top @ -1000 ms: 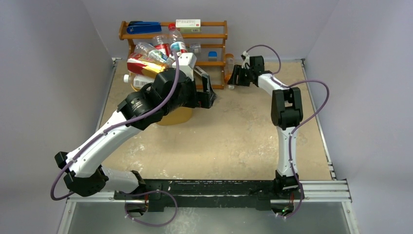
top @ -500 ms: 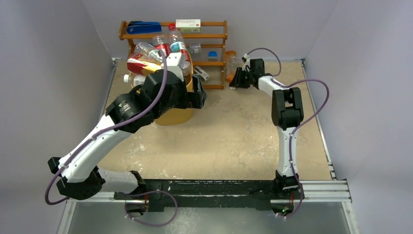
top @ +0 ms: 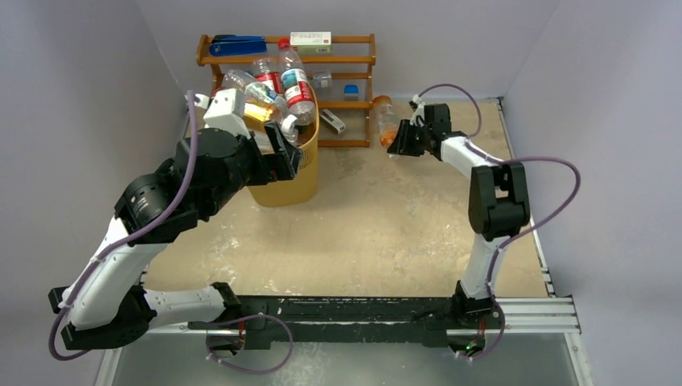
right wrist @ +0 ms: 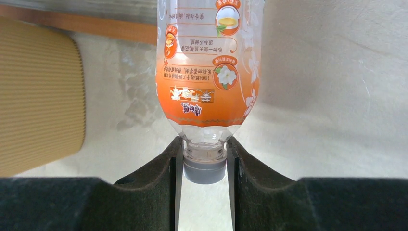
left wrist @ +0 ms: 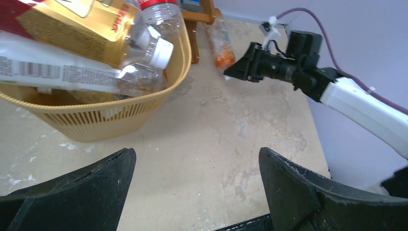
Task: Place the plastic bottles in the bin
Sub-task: Pick up the plastic bottle at the center of the board, then place the plastic bottle in the trash bin.
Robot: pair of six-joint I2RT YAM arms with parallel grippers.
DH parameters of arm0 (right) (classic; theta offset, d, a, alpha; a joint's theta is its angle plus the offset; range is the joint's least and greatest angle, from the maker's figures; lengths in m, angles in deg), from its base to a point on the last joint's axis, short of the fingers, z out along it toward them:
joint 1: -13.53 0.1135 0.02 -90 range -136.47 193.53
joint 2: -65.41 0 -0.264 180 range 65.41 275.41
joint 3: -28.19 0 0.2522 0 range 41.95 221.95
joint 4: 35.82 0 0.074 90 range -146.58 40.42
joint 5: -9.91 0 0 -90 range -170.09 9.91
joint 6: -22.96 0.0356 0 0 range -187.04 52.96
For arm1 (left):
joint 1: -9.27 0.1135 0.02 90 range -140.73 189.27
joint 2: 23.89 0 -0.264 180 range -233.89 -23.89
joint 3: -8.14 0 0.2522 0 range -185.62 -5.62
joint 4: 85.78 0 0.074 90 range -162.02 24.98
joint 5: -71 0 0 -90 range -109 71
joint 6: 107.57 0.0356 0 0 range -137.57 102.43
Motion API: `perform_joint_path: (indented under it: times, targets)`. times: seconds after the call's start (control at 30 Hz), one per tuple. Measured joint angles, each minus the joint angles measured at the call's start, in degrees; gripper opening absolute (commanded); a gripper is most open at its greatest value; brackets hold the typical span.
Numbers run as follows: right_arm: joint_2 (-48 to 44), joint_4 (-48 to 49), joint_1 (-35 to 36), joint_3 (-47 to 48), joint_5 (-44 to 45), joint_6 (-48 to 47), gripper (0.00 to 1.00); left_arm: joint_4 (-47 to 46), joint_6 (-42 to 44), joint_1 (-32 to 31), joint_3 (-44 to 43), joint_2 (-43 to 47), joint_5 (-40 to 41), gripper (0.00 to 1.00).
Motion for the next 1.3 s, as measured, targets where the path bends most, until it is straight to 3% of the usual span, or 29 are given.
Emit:
perform_joint_path:
  times: [0.37, 0.67, 0.97, 1.3]
  targets:
    - [-21.51, -4.96, 1.62, -5.46, 6.49, -1.44, 0.26, 6.27, -5.18, 0.0, -0.2, 4.87, 8.11, 0.99]
    - [-33.09, -13.79, 6.05, 0.24, 11.28, -5.35, 0.27, 7.82, -7.85, 0.0, 0.63, 7.3, 8.79, 0.99]
    - [-33.31, -20.15, 15.8, 12.96, 12.61, -10.78, 0.28, 8.48, -10.21, 0.0, 4.48, 10.54, 10.27, 0.99]
    - [-21.68, -25.24, 21.99, 29.24, 12.35, -16.28, 0.29, 9.97, -13.33, 0.0, 8.72, 13.99, 11.28, 1.0]
